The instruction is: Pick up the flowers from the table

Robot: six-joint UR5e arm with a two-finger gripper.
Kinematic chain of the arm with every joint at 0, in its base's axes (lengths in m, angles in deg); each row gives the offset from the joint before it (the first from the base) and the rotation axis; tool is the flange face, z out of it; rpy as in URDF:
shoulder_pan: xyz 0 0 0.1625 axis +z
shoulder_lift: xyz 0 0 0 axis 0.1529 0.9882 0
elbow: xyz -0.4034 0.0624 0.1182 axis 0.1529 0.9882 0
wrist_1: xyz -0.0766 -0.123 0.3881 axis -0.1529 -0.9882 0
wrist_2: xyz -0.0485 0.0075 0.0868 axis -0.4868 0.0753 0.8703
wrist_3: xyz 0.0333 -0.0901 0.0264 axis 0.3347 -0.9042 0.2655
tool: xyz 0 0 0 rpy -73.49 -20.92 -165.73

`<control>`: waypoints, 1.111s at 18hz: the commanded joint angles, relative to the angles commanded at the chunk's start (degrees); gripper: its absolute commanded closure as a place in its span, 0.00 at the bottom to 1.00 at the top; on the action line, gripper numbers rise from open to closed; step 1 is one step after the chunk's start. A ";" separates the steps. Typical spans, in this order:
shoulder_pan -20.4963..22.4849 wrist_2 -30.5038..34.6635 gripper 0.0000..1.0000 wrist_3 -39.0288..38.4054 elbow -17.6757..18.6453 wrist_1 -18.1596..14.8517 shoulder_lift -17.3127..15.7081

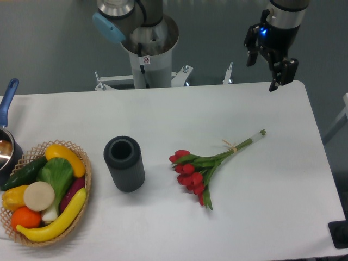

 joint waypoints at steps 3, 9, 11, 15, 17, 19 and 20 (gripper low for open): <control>-0.09 0.00 0.00 0.00 0.00 0.09 0.17; 0.17 -2.36 0.00 -0.61 1.14 0.00 0.35; 0.44 -4.12 0.00 -3.85 2.11 0.09 0.18; -0.17 -4.31 0.00 -9.93 2.72 0.18 0.53; -0.35 -4.92 0.00 -10.02 3.95 1.13 0.70; -0.70 -5.62 0.00 -10.11 4.74 2.11 1.84; -1.05 -5.63 0.00 -10.37 5.36 2.11 2.54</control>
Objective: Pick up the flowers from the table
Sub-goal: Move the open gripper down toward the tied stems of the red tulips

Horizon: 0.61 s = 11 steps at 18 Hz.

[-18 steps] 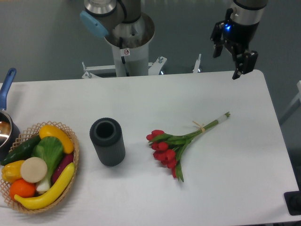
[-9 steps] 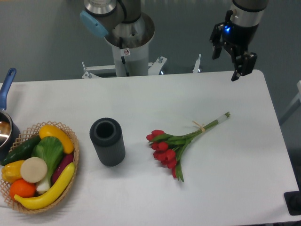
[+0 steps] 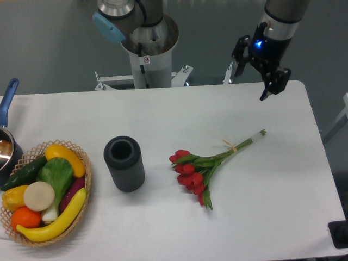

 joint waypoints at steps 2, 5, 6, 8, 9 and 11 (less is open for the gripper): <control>-1.14 0.00 0.00 -1.23 0.36 0.70 1.75; -3.34 0.09 0.00 -2.90 2.20 7.44 4.66; -3.87 0.17 0.00 -4.12 2.81 9.73 5.19; -4.75 0.26 0.00 -7.72 3.26 11.51 6.68; -5.45 0.35 0.00 -8.17 3.26 11.51 7.30; -6.15 0.35 0.00 -8.44 3.35 11.43 8.61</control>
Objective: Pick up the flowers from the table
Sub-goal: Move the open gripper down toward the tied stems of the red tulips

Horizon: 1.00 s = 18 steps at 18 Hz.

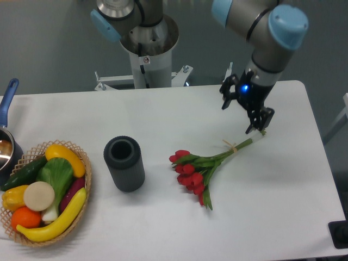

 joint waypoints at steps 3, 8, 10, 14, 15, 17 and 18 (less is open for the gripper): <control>-0.79 0.09 0.00 -0.79 -0.09 0.35 1.85; -2.20 0.26 0.00 -1.67 0.96 4.39 5.02; -2.37 0.18 0.00 -2.90 1.41 4.48 5.28; -2.90 0.18 0.00 -4.30 0.88 5.09 7.38; -2.99 0.18 0.00 -4.66 0.97 5.53 8.00; -2.99 0.18 0.00 -5.36 2.10 5.98 8.97; -2.99 0.26 0.00 -5.45 2.20 5.89 9.15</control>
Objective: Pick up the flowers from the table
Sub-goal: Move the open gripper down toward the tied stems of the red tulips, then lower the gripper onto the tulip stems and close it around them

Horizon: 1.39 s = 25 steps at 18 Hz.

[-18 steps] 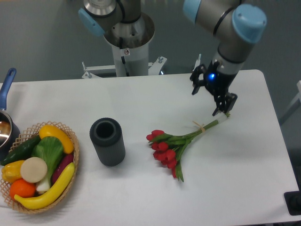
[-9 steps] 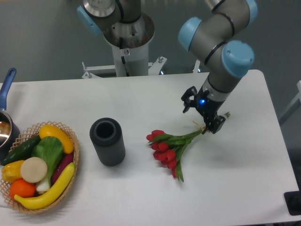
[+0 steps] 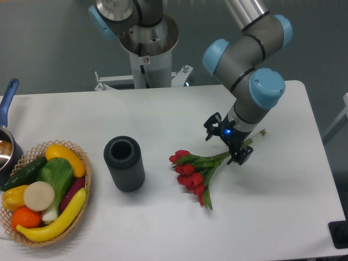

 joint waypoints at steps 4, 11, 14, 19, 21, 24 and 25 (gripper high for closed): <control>-0.52 0.00 0.00 -3.24 -0.09 0.96 1.49; -1.67 -0.09 0.00 -4.04 1.40 4.83 2.81; -1.58 0.00 0.00 -3.43 3.51 8.34 2.82; -1.67 0.52 0.00 -3.52 3.96 8.79 2.81; -1.76 1.05 0.00 -3.78 3.96 8.88 2.81; -1.93 1.14 0.00 -3.87 4.04 9.23 2.99; -1.93 1.14 0.01 -3.87 4.22 9.84 3.08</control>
